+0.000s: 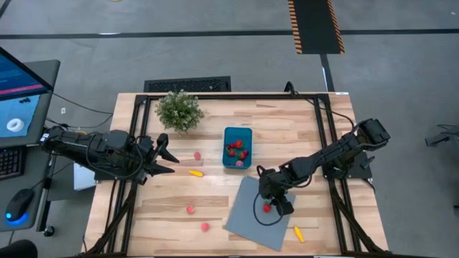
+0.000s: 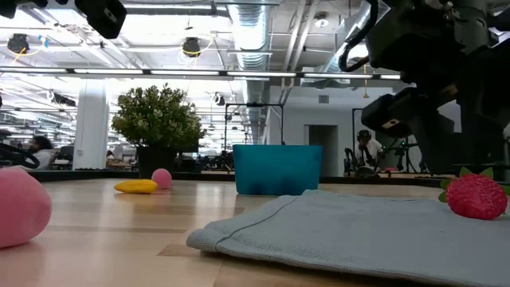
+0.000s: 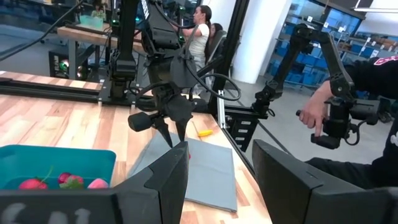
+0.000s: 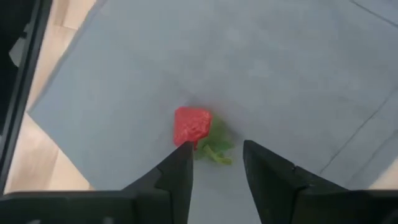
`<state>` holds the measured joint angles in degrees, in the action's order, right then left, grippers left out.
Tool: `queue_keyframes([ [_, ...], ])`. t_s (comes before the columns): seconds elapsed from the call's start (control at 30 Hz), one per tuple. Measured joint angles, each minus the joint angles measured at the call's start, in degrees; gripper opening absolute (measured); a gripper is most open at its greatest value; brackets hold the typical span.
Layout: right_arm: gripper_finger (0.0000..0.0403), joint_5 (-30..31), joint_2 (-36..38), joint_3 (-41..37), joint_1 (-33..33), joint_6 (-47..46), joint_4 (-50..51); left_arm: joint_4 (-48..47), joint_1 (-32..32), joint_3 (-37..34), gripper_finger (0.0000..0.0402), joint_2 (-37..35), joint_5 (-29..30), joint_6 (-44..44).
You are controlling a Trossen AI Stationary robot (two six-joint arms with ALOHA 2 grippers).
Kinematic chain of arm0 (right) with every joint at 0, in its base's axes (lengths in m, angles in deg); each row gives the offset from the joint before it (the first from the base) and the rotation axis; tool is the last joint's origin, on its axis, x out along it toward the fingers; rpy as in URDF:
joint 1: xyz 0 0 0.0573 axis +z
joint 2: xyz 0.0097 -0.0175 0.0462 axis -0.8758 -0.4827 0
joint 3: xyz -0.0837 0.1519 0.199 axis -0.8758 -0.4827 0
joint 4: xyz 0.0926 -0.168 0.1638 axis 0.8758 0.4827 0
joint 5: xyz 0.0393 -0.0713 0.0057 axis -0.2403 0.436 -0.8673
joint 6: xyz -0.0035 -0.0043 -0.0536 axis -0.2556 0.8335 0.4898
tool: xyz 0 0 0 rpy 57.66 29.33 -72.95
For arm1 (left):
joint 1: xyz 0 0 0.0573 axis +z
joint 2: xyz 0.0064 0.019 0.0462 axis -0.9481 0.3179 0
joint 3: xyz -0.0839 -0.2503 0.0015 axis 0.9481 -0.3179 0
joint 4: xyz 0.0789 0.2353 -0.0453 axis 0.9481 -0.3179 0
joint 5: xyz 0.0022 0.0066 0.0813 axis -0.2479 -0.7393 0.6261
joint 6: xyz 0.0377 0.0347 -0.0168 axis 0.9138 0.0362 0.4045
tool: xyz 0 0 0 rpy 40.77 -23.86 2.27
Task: Pick and placing Produce into tupperware
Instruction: Put the strawberry into the blue bin
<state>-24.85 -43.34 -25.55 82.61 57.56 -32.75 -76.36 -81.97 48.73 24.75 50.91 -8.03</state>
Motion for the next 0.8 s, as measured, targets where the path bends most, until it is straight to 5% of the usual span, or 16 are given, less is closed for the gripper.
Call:
queue_keyframes([
  [0.4,0.0118,-1.9,-1.1,-0.1,-0.2,-0.5,0.4,0.0,0.0,0.0,0.0167,0.0,0.2,-0.1],
  [0.8,0.0136,-2.3,-2.6,0.0,-0.3,-0.2,-0.5,-1.1,0.0,0.0,0.0167,0.0,0.2,-0.8],
])
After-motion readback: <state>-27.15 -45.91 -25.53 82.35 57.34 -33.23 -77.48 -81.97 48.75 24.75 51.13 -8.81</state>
